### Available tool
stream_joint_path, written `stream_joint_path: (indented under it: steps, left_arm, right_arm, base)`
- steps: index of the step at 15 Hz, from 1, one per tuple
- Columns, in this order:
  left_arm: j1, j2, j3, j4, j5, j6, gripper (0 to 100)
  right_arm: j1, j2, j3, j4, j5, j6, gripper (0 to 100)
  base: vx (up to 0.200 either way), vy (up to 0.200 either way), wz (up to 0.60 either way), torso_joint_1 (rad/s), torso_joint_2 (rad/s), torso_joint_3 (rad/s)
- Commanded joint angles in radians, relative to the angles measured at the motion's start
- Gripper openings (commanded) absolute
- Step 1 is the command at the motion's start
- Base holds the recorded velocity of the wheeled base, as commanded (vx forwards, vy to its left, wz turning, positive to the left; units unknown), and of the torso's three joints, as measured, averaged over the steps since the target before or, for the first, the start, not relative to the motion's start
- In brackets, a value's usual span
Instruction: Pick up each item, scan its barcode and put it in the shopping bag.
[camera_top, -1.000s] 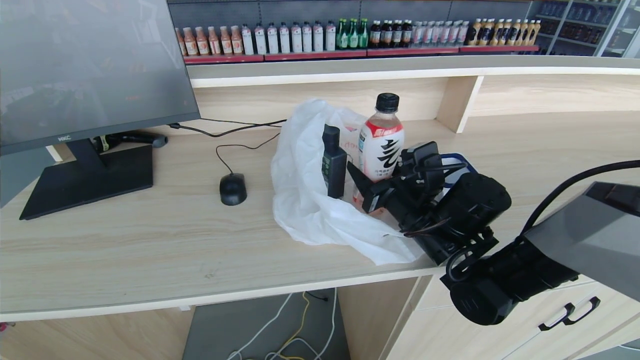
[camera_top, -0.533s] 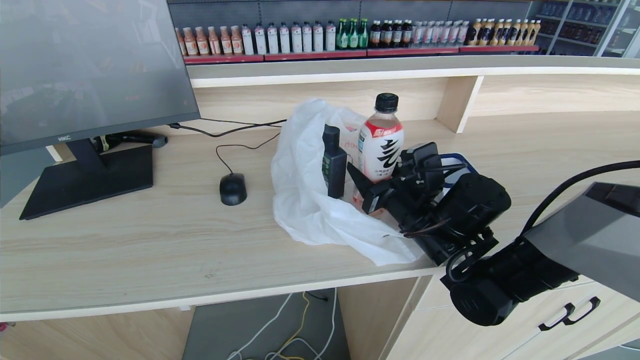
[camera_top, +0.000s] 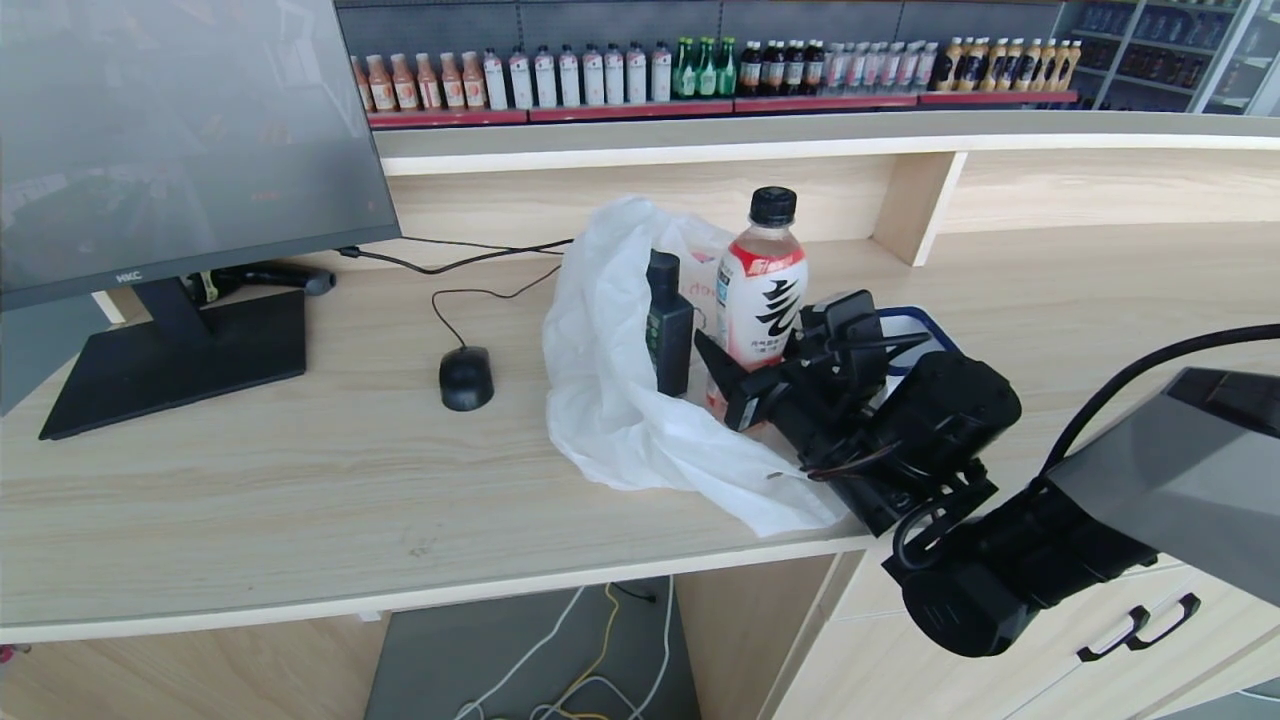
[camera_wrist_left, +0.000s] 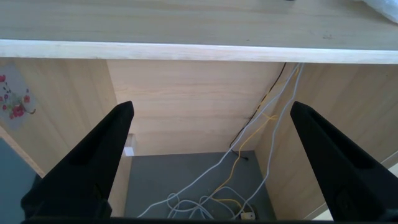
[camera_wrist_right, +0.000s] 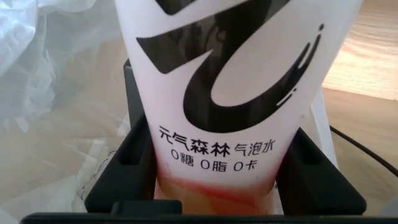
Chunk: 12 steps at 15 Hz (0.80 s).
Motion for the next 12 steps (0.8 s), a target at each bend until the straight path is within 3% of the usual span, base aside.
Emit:
stream_joint_path:
  steps: [1, 9, 10, 12]
  left_arm:
    - [0.000, 0.000, 0.000, 0.000, 0.000, 0.000, 100]
    - [0.000, 0.000, 0.000, 0.000, 0.000, 0.000, 100]
    - [0.000, 0.000, 0.000, 0.000, 0.000, -0.001, 100]
    - [0.000, 0.000, 0.000, 0.000, 0.000, 0.000, 100]
  right_arm:
    - [0.000, 0.005, 0.001, 0.000, 0.000, 0.000, 0]
    - [-0.004, 0.008, -0.006, 0.000, -0.002, 0.003, 0]
    - [-0.004, 0.008, -0.002, 0.000, -0.002, 0.004, 100]
    - [-0.004, 0.007, 0.000, 0.000, -0.002, 0.008, 100]
  base:
    - [0.000, 0.000, 0.00, 0.000, 0.00, 0.000]
    - [0.000, 0.000, 0.00, 0.000, 0.00, 0.000]
    - [0.000, 0.000, 0.00, 0.000, 0.00, 0.000]
    - [0.000, 0.000, 0.00, 0.000, 0.00, 0.000]
